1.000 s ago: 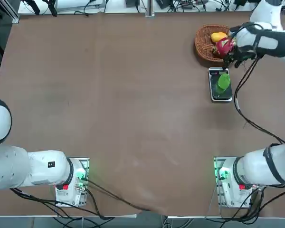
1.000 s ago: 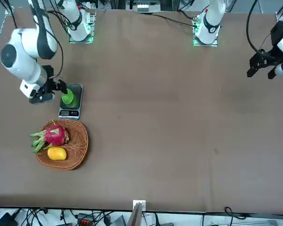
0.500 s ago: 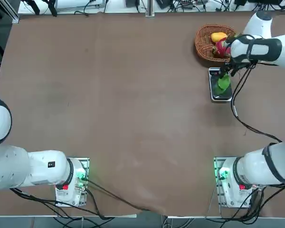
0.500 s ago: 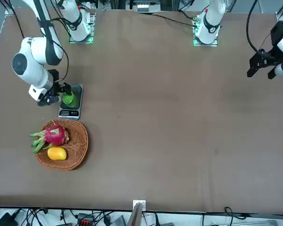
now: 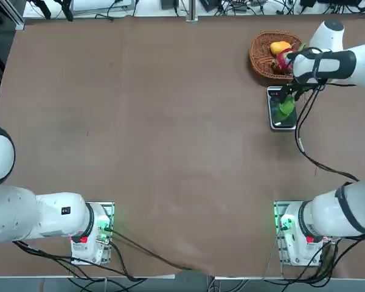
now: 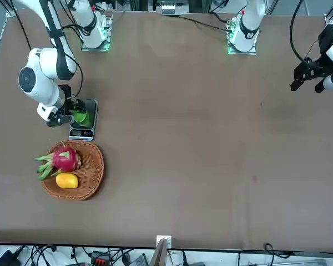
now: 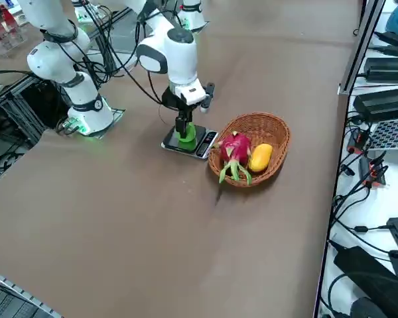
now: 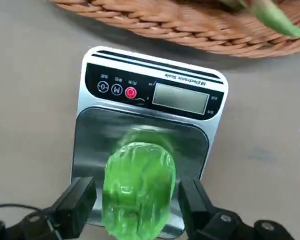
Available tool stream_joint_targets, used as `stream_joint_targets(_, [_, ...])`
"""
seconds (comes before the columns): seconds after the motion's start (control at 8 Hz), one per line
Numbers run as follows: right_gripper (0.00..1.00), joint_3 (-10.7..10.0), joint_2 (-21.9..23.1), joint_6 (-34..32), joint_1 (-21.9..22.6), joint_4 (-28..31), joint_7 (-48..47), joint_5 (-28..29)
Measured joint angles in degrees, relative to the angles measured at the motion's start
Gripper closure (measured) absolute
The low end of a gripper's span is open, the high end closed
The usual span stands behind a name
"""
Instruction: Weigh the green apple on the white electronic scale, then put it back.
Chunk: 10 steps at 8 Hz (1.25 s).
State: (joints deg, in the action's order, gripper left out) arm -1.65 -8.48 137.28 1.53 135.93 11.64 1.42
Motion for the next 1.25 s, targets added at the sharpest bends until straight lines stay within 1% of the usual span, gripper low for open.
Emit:
stream_joint_targets(0.25, [0.03, 0.0, -1.3, 0.4, 0.0, 0.0, 0.1, 0.0])
stream_joint_targets(0.5, [0.17, 0.0, -1.6, 0.6, 0.0, 0.0, 0.2, 0.0])
stream_joint_targets(0.62, [0.29, 0.1, -1.2, 0.5, 0.0, -0.1, 0.2, 0.0])
stream_joint_targets(0.75, [0.29, 0.2, -1.0, 0.5, 0.0, -0.2, 0.2, 0.0])
stream_joint_targets(0.88, [0.32, 0.3, -0.6, -0.1, 0.0, -0.9, 0.2, 0.0])
stream_joint_targets(1.0, [0.33, 0.3, -0.1, -2.6, 0.0, -2.8, 0.2, 0.1])
stream_joint_targets(1.25, [0.33, 0.4, 0.8, -9.4, 0.1, -9.6, 0.2, 2.0])
